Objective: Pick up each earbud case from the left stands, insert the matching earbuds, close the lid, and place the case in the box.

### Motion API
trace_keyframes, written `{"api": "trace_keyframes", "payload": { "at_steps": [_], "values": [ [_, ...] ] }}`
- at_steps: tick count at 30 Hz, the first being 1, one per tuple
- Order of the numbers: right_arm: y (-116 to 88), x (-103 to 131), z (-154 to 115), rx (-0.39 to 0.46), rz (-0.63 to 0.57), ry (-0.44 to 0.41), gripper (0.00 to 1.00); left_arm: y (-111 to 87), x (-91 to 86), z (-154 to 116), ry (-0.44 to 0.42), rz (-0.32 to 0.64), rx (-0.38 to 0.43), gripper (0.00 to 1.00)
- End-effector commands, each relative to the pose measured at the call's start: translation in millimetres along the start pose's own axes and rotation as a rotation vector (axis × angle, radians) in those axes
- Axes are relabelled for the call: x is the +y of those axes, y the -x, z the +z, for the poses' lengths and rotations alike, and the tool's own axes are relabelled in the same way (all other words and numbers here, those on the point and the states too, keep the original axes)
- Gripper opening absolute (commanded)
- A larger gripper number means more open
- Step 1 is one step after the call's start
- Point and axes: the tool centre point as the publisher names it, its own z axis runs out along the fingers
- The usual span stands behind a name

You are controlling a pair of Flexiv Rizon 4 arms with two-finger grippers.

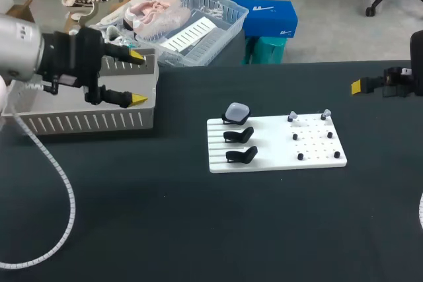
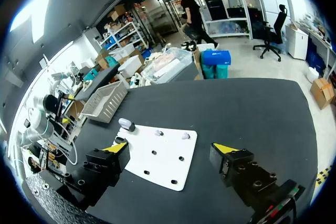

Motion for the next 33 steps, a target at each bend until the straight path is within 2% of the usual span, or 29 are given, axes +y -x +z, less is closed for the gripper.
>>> {"api": "trace_keyframes", "payload": {
  "at_steps": [1, 4, 9, 14, 18, 20, 23, 33],
  "values": [
    [-0.1, -0.2, -0.2, 0.0, -0.001, -0.001, 1.0, -5.2, 4.1, 12.7, -0.039, -0.028, 0.007, 1.0],
    [-0.1, -0.2, -0.2, 0.0, -0.001, -0.001, 1.0, -5.6, 3.5, 21.7, -0.059, -0.148, -0.01, 1.0],
    [-0.1, -0.2, -0.2, 0.0, -0.001, -0.001, 1.0, -5.1, -3.1, 44.9, -0.101, -0.231, -0.007, 1.0],
    [-0.1, -0.2, -0.2, 0.0, -0.001, -0.001, 1.0, -6.4, -10.1, 61.8, -0.116, -0.252, -0.015, 1.0],
    [-0.1, -0.2, -0.2, 0.0, -0.001, -0.001, 1.0, -15.5, -13.4, 77.6, -0.119, -0.268, -0.026, 1.0],
    [-0.1, -0.2, -0.2, 0.0, -0.001, -0.001, 1.0, -16.9, -13.2, 85.2, -0.119, -0.26, -0.037, 1.0],
    [-0.1, -0.2, -0.2, 0.0, -0.001, -0.001, 1.0, -18.2, -11.8, 94.5, -0.087, -0.242, -0.004, 1.0],
    [-0.1, -0.2, -0.2, 0.0, -0.001, -0.001, 1.0, -18.0, -7.7, 130.3, -0.113, -0.214, -0.052, 1.0]
  ]
}}
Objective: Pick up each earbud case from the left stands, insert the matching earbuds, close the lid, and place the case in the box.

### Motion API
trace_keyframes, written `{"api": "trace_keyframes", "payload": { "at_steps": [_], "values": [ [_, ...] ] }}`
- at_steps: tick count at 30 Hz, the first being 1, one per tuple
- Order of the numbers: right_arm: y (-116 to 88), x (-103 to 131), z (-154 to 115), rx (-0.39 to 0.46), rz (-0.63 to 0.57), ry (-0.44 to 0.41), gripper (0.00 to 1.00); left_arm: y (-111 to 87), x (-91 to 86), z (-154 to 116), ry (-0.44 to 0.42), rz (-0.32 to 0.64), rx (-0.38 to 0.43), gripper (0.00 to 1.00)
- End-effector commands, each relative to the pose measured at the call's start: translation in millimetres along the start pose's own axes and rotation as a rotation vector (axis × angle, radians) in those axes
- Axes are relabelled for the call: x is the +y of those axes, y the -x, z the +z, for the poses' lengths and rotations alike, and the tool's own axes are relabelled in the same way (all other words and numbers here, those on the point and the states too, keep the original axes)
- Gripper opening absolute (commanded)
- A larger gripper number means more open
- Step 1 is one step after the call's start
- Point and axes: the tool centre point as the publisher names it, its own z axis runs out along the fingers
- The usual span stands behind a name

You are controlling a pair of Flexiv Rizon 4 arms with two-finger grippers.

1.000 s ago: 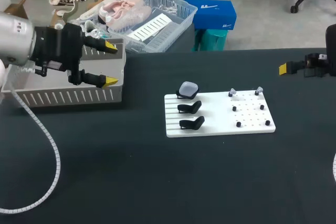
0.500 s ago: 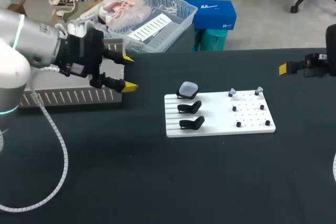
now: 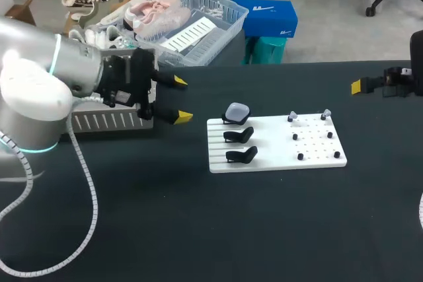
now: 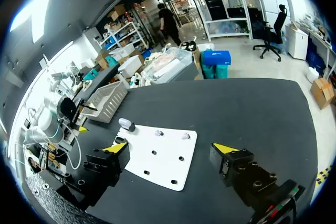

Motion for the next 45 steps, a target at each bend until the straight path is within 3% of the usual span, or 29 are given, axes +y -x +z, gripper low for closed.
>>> {"api": "trace_keyframes", "payload": {
  "at_steps": [1, 12, 21, 31, 45],
  "values": [
    [-0.2, -0.2, -0.2, 0.0, -0.001, -0.001, 1.0, -2.4, 10.6, 22.4, -0.026, 0.018, -0.016, 1.0],
    [-0.2, -0.2, -0.2, 0.0, -0.001, -0.001, 1.0, -0.5, 23.5, 61.2, -0.05, -0.012, -0.016, 1.0],
    [-0.2, -0.2, -0.2, 0.0, -0.001, -0.001, 1.0, 1.8, 18.5, 86.1, -0.057, -0.029, -0.028, 1.0],
    [-0.2, -0.2, -0.2, 0.0, -0.001, -0.001, 1.0, -10.1, 13.1, 99.2, -0.087, -0.03, -0.005, 1.0],
    [-0.2, -0.2, -0.2, 0.0, -0.001, -0.001, 1.0, -10.8, 12.4, 112.6, -0.091, -0.085, -0.03, 1.0]
  ]
}}
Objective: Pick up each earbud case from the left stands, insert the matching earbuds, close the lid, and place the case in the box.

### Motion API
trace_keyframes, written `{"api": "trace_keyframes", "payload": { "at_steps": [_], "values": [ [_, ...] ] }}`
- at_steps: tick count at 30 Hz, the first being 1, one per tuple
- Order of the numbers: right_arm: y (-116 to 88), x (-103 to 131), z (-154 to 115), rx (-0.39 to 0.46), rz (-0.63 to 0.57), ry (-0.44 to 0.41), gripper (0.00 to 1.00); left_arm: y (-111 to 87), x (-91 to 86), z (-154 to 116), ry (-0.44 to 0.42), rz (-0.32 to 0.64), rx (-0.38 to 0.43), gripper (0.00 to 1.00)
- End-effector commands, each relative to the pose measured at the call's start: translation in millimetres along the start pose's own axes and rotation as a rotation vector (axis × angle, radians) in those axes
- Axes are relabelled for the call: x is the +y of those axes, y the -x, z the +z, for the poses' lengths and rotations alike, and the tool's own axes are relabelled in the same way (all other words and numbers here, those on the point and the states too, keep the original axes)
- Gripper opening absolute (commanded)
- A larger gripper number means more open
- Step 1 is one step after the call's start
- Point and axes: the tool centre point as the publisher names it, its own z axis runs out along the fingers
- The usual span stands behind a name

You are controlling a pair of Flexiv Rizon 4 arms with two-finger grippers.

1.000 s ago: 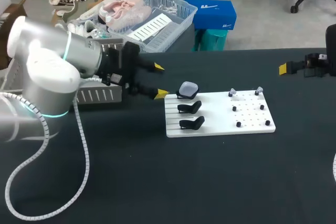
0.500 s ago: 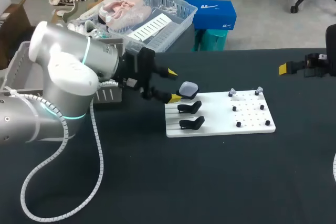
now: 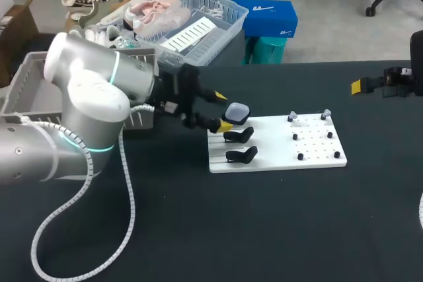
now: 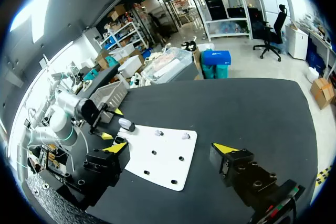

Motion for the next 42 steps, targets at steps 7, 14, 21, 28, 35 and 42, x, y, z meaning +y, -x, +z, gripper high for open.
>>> {"api": "trace_keyframes", "payload": {
  "at_steps": [7, 14, 21, 28, 35, 42],
  "values": [
    [-0.2, -0.2, -0.2, 0.0, -0.001, -0.001, 1.0, -4.3, 3.1, 7.3, -0.01, -0.022, -0.006, 1.0],
    [-0.2, -0.2, -0.2, 0.0, -0.001, -0.001, 1.0, -3.7, 5.2, 8.6, -0.021, -0.026, -0.016, 0.98],
    [-0.2, -0.2, -0.2, 0.0, -0.001, -0.001, 1.0, -6.0, 10.3, 7.6, -0.018, -0.021, -0.012, 0.93],
    [-0.2, -0.2, -0.2, 0.0, -0.001, -0.001, 1.0, -7.9, 16.4, 8.9, -0.009, -0.014, -0.009, 0.93],
    [-0.2, -0.2, -0.2, 0.0, -0.001, -0.001, 1.0, -7.3, 18.6, 12.2, -0.014, -0.007, -0.006, 0.81],
    [-0.2, -0.2, -0.2, 0.0, -0.001, -0.001, 1.0, -8.6, 22.6, 14.5, -0.019, -0.007, -0.008, 0.64]
  ]
}}
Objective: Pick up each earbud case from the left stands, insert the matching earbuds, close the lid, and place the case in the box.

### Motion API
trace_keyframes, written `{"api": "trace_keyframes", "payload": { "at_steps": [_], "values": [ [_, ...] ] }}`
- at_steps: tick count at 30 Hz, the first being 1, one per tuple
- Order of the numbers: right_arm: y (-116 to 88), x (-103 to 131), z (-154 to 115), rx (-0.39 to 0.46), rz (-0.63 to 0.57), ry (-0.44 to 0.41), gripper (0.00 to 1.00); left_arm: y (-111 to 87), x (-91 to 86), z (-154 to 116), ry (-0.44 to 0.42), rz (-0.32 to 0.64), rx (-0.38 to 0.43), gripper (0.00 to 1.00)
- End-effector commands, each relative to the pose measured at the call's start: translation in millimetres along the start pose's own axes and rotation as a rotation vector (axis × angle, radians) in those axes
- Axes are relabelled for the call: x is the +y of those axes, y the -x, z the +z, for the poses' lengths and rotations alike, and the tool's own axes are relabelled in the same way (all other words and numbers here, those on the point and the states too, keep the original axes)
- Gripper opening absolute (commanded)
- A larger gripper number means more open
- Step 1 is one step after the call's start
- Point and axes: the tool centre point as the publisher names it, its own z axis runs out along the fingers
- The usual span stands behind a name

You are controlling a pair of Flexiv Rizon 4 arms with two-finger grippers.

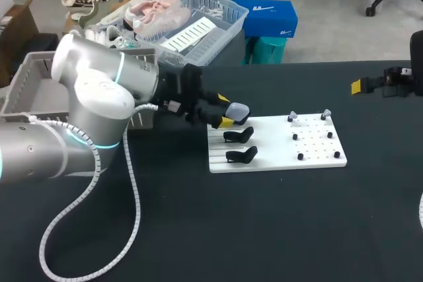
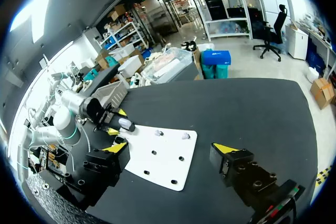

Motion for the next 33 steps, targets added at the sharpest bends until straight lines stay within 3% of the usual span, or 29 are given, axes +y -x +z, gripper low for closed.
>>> {"api": "trace_keyframes", "payload": {
  "at_steps": [1, 6, 33],
  "values": [
    [-0.2, -0.2, -0.2, 0.0, -0.001, -0.001, 1.0, -1.8, 7.4, 3.7, -0.012, -0.006, -0.006, 0.63],
    [-0.2, -0.2, -0.2, 0.0, -0.001, -0.001, 1.0, -2.0, 8.4, 3.7, -0.016, -0.002, -0.003, 0.56],
    [-0.2, -0.2, -0.2, 0.0, -0.001, -0.001, 1.0, -2.7, 7.1, 8.4, -0.023, -0.006, 0.002, 0.56]
  ]
}}
